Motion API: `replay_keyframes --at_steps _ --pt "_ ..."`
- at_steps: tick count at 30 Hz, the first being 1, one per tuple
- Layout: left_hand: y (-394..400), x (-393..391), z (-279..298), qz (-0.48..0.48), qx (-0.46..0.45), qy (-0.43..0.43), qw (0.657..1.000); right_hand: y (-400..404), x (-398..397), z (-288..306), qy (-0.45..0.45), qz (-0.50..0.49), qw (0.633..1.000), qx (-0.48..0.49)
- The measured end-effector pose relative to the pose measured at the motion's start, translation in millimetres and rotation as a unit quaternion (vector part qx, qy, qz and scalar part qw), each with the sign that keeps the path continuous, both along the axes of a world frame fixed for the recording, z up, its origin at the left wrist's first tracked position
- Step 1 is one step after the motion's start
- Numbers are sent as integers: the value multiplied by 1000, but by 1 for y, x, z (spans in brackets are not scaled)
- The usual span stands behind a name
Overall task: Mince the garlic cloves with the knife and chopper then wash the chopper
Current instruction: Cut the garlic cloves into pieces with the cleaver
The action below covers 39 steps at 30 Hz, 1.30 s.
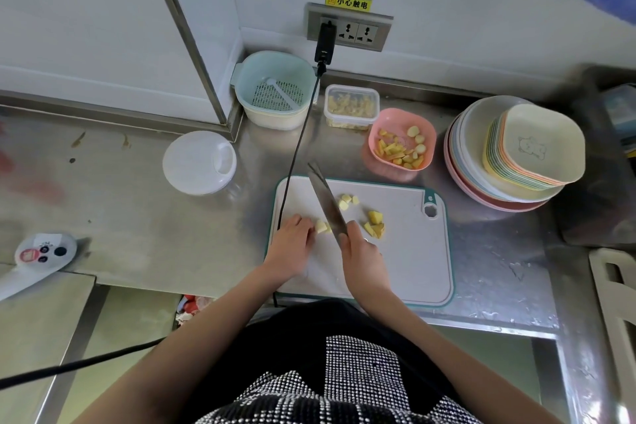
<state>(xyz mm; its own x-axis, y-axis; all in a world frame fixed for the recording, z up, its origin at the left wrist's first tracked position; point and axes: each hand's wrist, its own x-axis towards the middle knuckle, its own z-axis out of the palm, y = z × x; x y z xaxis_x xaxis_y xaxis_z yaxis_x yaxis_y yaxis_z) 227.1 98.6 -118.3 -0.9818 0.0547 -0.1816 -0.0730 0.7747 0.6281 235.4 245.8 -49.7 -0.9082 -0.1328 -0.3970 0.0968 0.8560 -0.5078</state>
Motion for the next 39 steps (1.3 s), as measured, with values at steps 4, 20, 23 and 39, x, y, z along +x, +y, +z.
replay_keyframes --at_steps 4,20,23,39 --pt "0 0 1 -5 2 7 1000 -3 1 -4 8 22 1000 16" --pt "0 -1 1 -9 -14 -22 1000 -6 -6 -11 -50 51 995 72" --pt "0 -1 1 -5 -9 -11 1000 0 -1 -7 -33 29 998 43" --pt "-3 8 1 48 69 -8 996 1 2 -12 -5 59 996 61"
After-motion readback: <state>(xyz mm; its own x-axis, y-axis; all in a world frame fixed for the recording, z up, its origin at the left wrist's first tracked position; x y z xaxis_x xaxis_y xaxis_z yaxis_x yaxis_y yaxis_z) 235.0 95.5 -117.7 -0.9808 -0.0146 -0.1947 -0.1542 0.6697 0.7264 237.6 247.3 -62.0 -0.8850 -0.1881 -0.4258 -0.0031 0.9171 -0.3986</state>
